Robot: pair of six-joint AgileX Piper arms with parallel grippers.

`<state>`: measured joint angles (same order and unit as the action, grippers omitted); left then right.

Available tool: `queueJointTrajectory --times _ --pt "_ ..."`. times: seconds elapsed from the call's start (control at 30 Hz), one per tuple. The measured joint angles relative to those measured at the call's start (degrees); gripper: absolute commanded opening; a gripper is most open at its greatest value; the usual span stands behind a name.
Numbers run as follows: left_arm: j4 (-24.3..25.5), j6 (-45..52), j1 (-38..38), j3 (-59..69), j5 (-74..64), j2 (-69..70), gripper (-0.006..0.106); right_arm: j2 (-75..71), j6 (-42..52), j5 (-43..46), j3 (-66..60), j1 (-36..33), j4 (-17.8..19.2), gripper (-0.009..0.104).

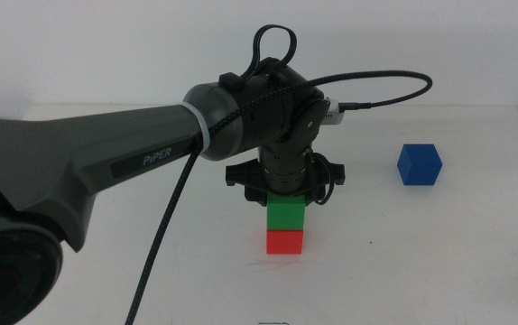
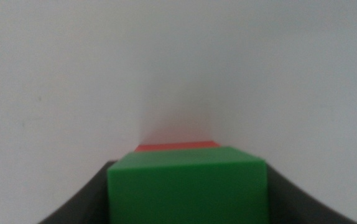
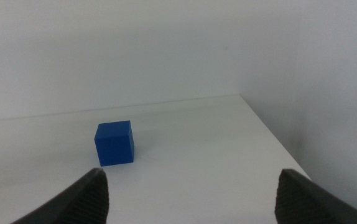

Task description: Stack red cubes first, then green, then blue cubes in a specific spot.

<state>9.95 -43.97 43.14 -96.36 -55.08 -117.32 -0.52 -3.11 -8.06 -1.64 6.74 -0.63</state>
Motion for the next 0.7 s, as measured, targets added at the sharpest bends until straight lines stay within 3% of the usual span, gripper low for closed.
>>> queueJointTrajectory --times 0.03,0.1,0.37,0.4,0.5,0.6,0.7 --pt "0.0 0.12 0.0 0.0 0.06 0.0 -0.001 0.0 0.0 0.0 0.0 0.0 0.0 0.08" --pt "-0.05 0.25 0.0 0.0 -0.16 0.0 0.013 0.0 0.0 0.0 0.0 0.0 0.0 0.08" --pt "-0.23 1.67 0.0 0.0 -0.32 0.0 0.05 0.0 0.0 0.0 0.0 0.0 0.0 0.08" --pt "-0.38 1.84 0.0 0.0 -0.32 0.0 0.062 0.0 0.0 0.0 0.0 0.0 0.0 0.08" --pt "-0.79 2.09 0.0 0.0 -0.76 0.0 0.079 0.0 0.0 0.0 0.0 0.0 0.0 0.08" --pt "-1.26 2.18 0.0 0.0 -1.45 -0.05 0.092 0.0 0.0 0.0 0.0 0.0 0.0 0.08" --pt "-1.32 2.25 0.0 0.0 -1.78 0.13 0.094 0.0 0.0 0.0 0.0 0.0 0.0 0.08"
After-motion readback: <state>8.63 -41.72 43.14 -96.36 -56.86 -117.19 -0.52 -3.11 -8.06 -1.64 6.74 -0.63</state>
